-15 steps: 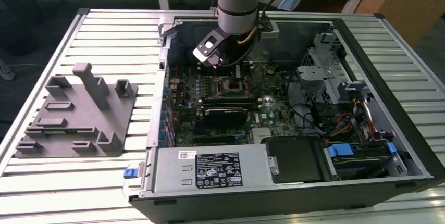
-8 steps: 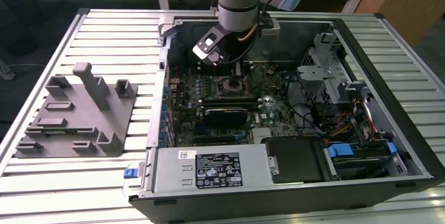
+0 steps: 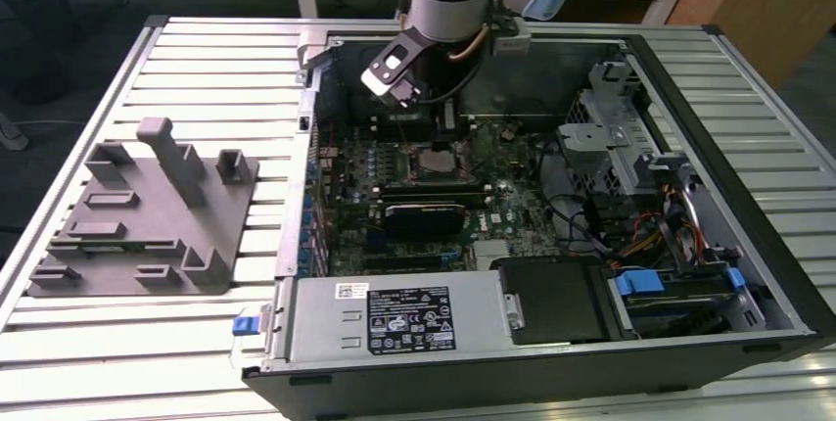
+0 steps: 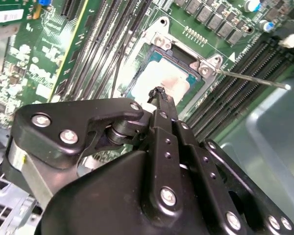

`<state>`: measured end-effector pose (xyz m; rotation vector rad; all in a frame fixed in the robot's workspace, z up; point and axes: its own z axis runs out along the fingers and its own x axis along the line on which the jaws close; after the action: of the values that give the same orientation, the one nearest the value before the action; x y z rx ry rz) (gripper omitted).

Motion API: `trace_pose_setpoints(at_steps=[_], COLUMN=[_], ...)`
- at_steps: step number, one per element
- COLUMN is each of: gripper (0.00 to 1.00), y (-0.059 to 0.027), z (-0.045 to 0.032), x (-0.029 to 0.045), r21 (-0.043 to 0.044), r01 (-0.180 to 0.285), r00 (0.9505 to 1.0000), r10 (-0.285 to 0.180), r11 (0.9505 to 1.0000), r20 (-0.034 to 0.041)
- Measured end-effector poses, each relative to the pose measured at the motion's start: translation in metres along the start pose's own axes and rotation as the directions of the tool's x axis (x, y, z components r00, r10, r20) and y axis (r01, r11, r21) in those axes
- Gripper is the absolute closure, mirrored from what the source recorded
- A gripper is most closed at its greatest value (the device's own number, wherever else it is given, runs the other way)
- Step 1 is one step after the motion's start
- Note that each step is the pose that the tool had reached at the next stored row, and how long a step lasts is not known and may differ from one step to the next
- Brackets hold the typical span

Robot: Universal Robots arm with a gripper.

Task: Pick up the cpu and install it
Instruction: 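Place the cpu into insertion slot, then close the cpu cover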

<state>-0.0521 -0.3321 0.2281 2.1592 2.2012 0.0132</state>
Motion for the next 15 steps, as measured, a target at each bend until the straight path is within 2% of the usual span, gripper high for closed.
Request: trace_pose_setpoints(at_steps=[3, 6, 15], gripper=[0.89, 0.89, 0.89], y=[0.0003, 0.0005, 0.0006], z=[-0.0070, -0.0107, -0.0119], x=[-0.0003, -0.0004, -0.0004], r21=[0.0001, 0.0000, 0.0000], r01=[0.000, 0.000, 0.000], r00=[1.0000, 1.0000, 1.0000], r10=[0.000, 0.000, 0.000], r11=[1.0000, 1.0000, 1.0000], r20=[0.0002, 0.0004, 0.0004])
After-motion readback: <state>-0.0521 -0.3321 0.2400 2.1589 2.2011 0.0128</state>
